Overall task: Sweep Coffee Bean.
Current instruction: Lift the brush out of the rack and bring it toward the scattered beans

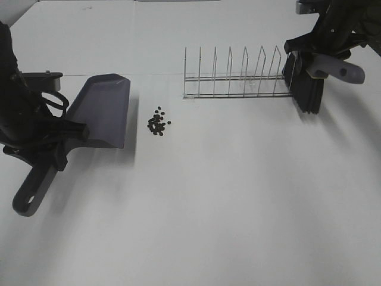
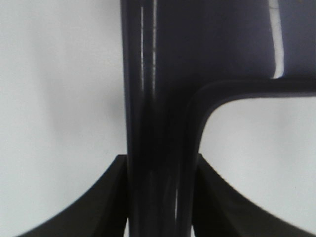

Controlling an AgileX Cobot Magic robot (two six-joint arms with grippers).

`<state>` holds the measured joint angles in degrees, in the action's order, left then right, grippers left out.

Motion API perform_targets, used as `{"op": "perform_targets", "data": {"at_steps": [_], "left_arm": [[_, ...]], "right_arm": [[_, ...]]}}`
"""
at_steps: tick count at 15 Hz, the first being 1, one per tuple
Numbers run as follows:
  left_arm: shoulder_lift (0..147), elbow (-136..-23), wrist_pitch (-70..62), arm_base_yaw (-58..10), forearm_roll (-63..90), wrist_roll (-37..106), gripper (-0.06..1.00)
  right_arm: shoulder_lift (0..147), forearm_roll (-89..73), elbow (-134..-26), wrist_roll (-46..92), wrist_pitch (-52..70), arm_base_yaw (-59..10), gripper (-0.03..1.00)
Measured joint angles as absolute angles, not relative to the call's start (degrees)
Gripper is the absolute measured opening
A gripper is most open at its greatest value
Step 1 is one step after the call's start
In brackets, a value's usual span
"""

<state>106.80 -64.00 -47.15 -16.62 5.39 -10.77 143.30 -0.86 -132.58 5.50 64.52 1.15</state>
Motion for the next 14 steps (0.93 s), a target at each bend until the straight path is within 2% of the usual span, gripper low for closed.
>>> {"op": "perform_targets", "data": {"at_steps": [4, 5, 11, 14], "left_arm": [[106.80, -64.00, -47.56, -16.62, 5.39, -10.77, 0.31], [106.80, -64.00, -47.61, -16.62, 5.39, -10.77, 0.31], [106.80, -64.00, -47.67, -16.62, 5.39, -10.83, 0.31], [106.80, -64.00, -47.73, -16.62, 5.39, -10.83, 0.31]], "right_arm": [[143.01, -1.26, -141.69, 5.50, 69.84, 1.09, 0.46], [142.04, -1.20, -142.84, 5.27, 69.96, 1.09, 0.26], [130.63, -0.40, -143.47, 5.27, 70.42, 1.15, 0.26], [122.21, -0.40, -135.85, 5.27, 70.36, 1.15, 0.26]]}}
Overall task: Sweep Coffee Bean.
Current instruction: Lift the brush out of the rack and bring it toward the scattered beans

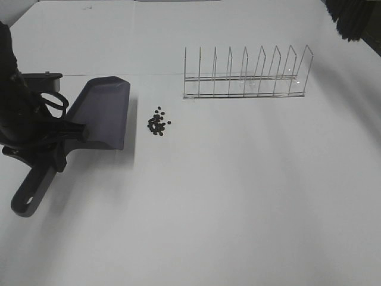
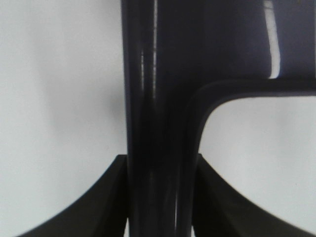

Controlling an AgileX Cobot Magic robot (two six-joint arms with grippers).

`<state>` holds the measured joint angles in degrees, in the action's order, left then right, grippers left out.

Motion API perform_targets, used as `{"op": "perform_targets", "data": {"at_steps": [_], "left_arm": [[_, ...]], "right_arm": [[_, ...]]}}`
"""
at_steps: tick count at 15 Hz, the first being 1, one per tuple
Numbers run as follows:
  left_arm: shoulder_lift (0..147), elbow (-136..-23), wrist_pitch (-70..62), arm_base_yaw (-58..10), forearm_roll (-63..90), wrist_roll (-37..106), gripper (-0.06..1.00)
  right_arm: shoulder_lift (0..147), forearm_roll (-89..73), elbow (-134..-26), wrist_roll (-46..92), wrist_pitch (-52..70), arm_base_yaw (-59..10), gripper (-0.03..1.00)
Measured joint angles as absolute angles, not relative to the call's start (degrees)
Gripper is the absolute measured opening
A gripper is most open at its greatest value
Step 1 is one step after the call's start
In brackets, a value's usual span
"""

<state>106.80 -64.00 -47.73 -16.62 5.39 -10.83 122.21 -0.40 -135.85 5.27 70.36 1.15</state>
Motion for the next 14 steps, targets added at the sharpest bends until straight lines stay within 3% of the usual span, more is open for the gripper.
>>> {"op": "perform_targets", "data": {"at_steps": [8, 14], "left_arm": [[106.80, -64.00, -47.84, -16.62, 2.23, -13.41, 0.31], [110.47, -64.00, -46.93, -16.62, -1.26, -16.33, 0.31]], "right_arm": [[104.62, -4.58, -99.81, 6.25, 69.33, 1.15, 0.26], [104.62, -6.53, -91.67, 6.25, 60.73, 1.15, 0.26]]}}
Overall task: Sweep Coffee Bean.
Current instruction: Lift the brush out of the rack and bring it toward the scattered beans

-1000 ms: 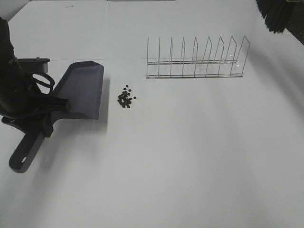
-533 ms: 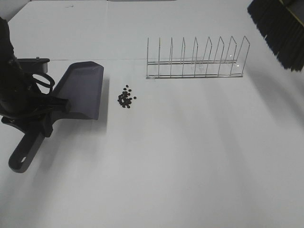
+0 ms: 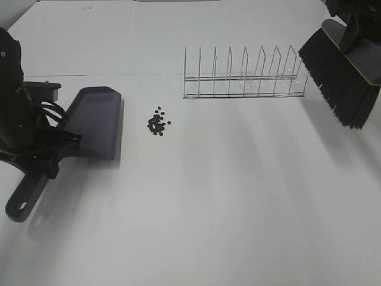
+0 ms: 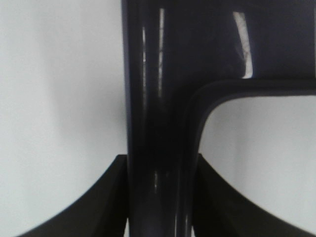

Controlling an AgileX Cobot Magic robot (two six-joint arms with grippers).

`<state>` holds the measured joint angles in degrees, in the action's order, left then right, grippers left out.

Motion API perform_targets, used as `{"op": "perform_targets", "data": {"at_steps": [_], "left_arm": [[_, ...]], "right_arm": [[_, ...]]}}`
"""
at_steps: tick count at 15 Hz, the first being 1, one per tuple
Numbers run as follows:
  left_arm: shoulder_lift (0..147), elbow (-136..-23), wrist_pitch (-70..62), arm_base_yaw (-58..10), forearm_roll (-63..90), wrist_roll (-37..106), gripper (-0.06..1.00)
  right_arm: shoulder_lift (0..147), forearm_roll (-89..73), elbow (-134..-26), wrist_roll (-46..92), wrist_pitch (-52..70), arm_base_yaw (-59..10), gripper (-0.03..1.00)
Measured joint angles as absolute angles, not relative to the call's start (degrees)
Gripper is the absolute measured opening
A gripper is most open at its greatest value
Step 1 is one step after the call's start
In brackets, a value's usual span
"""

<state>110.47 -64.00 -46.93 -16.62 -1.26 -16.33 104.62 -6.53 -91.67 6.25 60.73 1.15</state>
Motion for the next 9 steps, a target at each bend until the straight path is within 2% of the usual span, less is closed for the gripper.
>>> {"op": "perform_targets", "data": {"at_steps": [4, 9], "left_arm": [[114.94, -65.26, -45.84, -19.65, -0.34, -16.39, 0.31], [118.14, -66.81, -45.84, -20.57, 1.15, -16.56, 0.31]], "right_arm": [[107.66, -8.59, -91.67, 6.25, 60.28, -1.60, 0.26], [115.11, 0.00, -91.67, -0.34, 55.35, -16.10, 0.26]]}}
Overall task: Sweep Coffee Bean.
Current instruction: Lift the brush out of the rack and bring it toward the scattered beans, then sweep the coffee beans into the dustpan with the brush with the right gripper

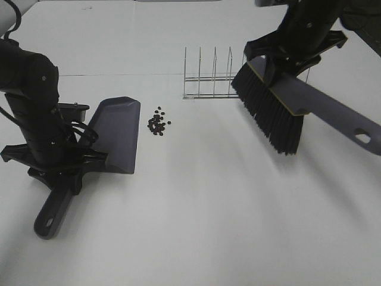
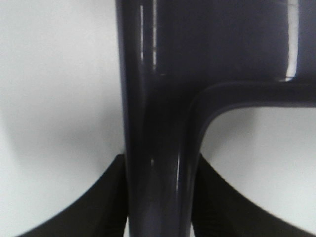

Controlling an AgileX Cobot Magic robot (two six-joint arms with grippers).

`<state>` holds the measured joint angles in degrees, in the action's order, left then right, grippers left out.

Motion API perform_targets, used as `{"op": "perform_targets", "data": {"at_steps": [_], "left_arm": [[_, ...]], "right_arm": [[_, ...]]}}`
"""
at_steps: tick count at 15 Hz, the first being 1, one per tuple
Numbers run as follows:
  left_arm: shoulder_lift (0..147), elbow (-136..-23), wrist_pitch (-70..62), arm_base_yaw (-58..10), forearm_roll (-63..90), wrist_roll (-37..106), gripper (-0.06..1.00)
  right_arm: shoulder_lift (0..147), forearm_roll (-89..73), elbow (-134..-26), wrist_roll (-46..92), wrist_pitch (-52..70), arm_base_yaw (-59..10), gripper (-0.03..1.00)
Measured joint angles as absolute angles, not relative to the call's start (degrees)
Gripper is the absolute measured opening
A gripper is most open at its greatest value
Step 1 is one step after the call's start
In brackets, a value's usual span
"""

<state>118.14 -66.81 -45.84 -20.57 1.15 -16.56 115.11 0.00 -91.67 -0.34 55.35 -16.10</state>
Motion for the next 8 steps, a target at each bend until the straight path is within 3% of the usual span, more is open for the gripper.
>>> {"op": "perform_targets", "data": {"at_steps": [4, 8], "left_arm": [[118.14, -66.81, -45.89, -20.57, 1.26, -16.50, 0.31], [118.14, -66.81, -45.89, -20.57, 1.32, -16.50, 0.31]], "right_arm": [[121.30, 9.80, -92.07, -6.93, 54.43, -22.75, 0.26], [128.29, 11.75, -101.07, -7.45, 58.73, -29.39, 0.26]]}}
